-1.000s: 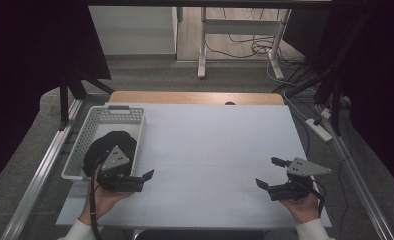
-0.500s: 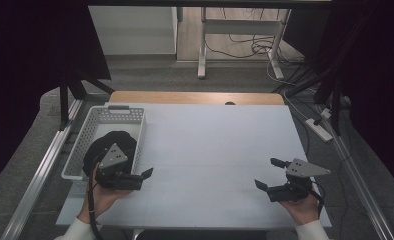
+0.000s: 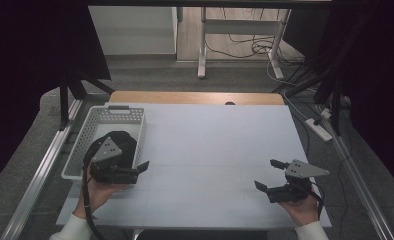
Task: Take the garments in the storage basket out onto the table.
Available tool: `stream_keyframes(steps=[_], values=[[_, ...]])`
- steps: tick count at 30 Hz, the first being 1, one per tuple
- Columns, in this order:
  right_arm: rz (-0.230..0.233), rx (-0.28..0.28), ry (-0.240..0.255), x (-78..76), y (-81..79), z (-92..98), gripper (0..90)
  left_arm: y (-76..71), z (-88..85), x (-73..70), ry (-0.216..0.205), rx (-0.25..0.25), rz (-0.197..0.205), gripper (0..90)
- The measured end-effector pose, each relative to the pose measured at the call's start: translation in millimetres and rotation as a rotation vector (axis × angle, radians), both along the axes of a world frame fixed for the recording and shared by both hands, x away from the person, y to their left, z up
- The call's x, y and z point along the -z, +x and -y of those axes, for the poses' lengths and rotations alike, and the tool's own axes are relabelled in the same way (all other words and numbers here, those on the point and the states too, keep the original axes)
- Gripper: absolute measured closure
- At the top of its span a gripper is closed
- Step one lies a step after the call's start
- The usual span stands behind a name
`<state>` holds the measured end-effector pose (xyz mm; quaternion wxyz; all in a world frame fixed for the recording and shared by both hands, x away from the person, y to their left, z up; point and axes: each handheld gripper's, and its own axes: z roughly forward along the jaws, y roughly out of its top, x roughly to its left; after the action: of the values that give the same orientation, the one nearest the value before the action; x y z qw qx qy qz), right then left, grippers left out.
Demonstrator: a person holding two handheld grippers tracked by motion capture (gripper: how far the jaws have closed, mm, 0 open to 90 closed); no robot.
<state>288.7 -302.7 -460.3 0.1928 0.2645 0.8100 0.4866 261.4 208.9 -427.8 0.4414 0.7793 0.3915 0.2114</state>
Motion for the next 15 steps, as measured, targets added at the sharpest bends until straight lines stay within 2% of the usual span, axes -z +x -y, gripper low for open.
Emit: stream_keyframes(steps=[5,15], values=[[-0.002,-0.001,-0.006,1.5,0.3,0.0,7.1,4.0,-3.0,-3.5,0.020,-0.012,0.003,7.4],[-0.003,0.017,-0.004,3.9,1.3,1.0,7.1,10.0,-8.1,-7.9,0.035,-0.016,-0.005,7.5]])
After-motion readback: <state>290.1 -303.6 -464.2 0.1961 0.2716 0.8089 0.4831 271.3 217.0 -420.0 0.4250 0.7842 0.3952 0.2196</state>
